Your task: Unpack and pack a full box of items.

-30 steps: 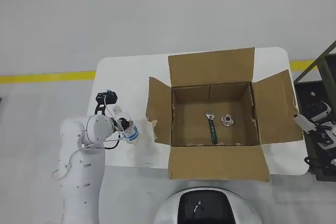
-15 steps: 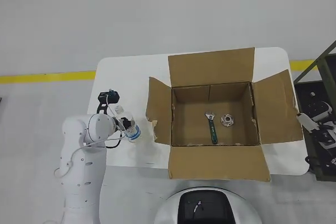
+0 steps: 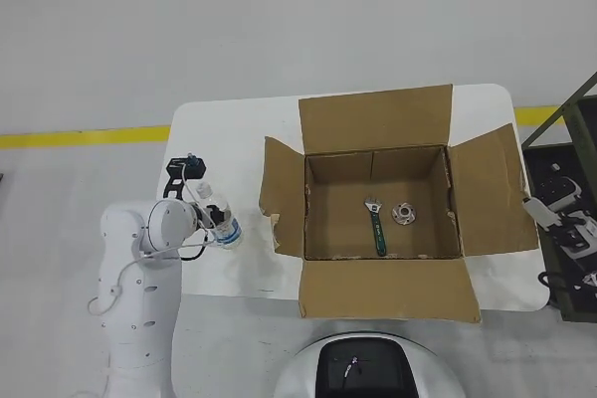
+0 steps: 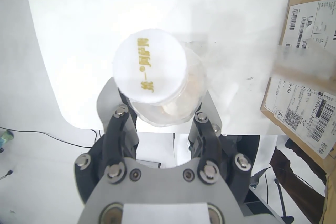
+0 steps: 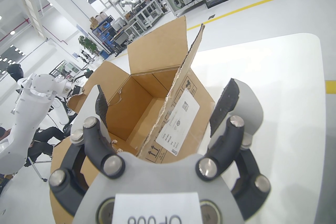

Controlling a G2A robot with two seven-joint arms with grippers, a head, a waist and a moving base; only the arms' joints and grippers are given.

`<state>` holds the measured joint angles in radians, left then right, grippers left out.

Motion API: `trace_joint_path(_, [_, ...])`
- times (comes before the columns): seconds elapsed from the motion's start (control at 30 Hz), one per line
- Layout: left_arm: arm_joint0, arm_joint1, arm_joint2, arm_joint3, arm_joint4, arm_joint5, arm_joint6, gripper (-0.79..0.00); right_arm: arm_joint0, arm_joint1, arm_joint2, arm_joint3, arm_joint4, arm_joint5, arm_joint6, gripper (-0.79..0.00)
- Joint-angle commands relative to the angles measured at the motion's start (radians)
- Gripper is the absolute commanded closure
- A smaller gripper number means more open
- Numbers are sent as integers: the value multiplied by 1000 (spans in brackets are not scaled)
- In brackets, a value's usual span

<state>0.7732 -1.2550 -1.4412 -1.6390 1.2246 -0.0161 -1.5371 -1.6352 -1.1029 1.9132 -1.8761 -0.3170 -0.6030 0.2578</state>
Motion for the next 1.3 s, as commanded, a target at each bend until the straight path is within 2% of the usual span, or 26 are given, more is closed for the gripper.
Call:
trace_joint_path(0.0, [-7, 8, 1, 16, 3, -34, 1, 0, 11, 1, -1, 12, 4, -3, 8, -785])
trace_joint_path(0.13, [-21, 24, 19, 59, -10, -65, 1, 0, 39, 4, -9, 34, 12, -3, 28, -785])
trace_joint_path(0.23, [-45, 35, 52, 111, -24, -51, 1, 0, 63, 6, -22, 48, 14, 0, 44, -785])
trace_joint_path(0.57, [-190, 56, 206, 299, -94, 52, 1, 0, 125, 11, -52, 88, 15, 4, 73, -785])
trace_joint_path(0.73, [-256, 61, 279, 381, -112, 67, 1, 0, 138, 14, -47, 100, 16, 4, 79, -785])
trace_joint_path(0.8, [-278, 61, 309, 408, -117, 70, 1, -92, 142, 15, -43, 102, 17, 7, 82, -785])
trace_joint_path(0.83, [-288, 61, 321, 422, -123, 73, 1, -179, 144, 16, -41, 104, 18, 8, 83, -785])
trace_joint_path(0.87, [-297, 61, 333, 436, -130, 78, 1, -308, 147, 17, -39, 104, 17, 9, 84, -785])
trace_joint_path(0.93, [-313, 59, 357, 462, -140, 85, 1, -311, 152, 18, -37, 105, 19, 12, 87, -785])
trace_joint_path(1.0, [-328, 57, 380, 485, -152, 90, 1, -360, 157, 19, -37, 105, 20, 14, 90, -785])
trace_joint_path(1.1, [-348, 54, 415, 526, -150, 87, 1, -514, 167, 21, -36, 107, 19, 18, 96, -785])
trace_joint_path(1.17, [-362, 51, 430, 547, -155, 85, 1, -785, 173, 23, -36, 109, 18, 21, 101, -785])
trace_joint_path(1.27, [-379, 48, 447, 575, -165, 86, 1, -785, 182, 25, -36, 111, 19, 24, 106, -785])
